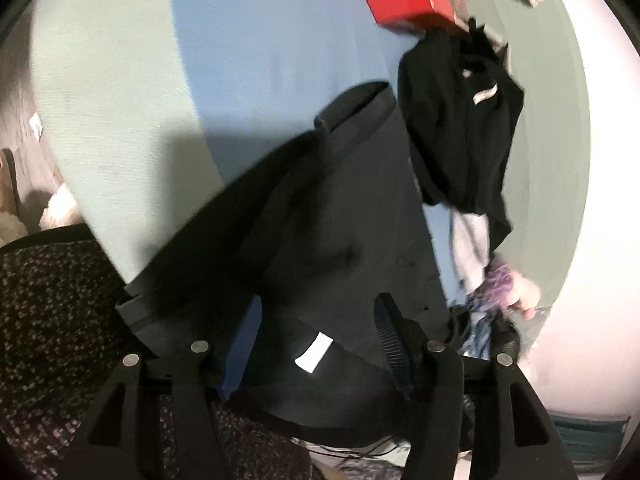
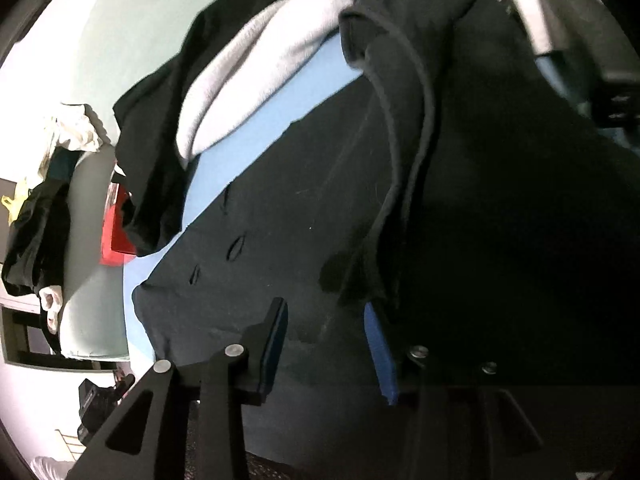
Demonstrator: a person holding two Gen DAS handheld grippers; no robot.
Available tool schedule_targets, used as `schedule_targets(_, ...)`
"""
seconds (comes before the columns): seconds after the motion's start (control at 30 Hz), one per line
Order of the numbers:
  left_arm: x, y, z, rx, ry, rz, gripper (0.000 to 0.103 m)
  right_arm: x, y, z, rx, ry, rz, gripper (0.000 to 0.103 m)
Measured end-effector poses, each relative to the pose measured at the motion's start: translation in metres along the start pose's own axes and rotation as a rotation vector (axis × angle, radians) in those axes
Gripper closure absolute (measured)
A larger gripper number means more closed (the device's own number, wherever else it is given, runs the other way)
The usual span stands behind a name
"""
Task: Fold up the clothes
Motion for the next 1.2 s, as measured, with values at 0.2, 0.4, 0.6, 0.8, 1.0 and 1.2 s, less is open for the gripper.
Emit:
schedule_targets(0.2,0.03,0.003,-0.006,-0.007,0.086,0.043,0.045,0.011,-0.006,0.003,0.039,0.009,0.027,0.058)
schedule_targets(0.4,0.027,0.008,0.004,-0.052,-0.021,-0.032,0.095,0.013,-0.021,0.01,0.148,0.03,0.118,0.062)
schedule_targets(0.6,0.01,-0.008,0.015,-0.044,-0.076,-0.157,0.101,0.004,-0.027,0.007,0.177,0.017,0.151,0.068)
schedule_targets(0.8,-0.032,-0.059,0.018,0.073,-0.101,-0.329,0.102,0.008,-0.018,0.002,0.116,0.064,0.139,0.054)
schedule_targets(1.0,-0.056,-0.099,0.022,0.162,-0.141,-0.351,0.102,0.023,-0.014,-0.002,0.197,0.117,0.249,0.042)
schedule_targets(1.2,-0.06,-0.101,0.025,0.154,-0.151,-0.359,0.102,0.03,-0.021,-0.013,0.295,0.144,0.273,0.033)
Point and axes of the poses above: each gripper's, at about its wrist camera, not at the fingertips, and x roughly the way its jaws point, y to its left, z to its top, the point moved 1 cm from there along x, roughly the way its jaws point, and after that the axes turned 3 degrees about -y, right-handed, at the moved point
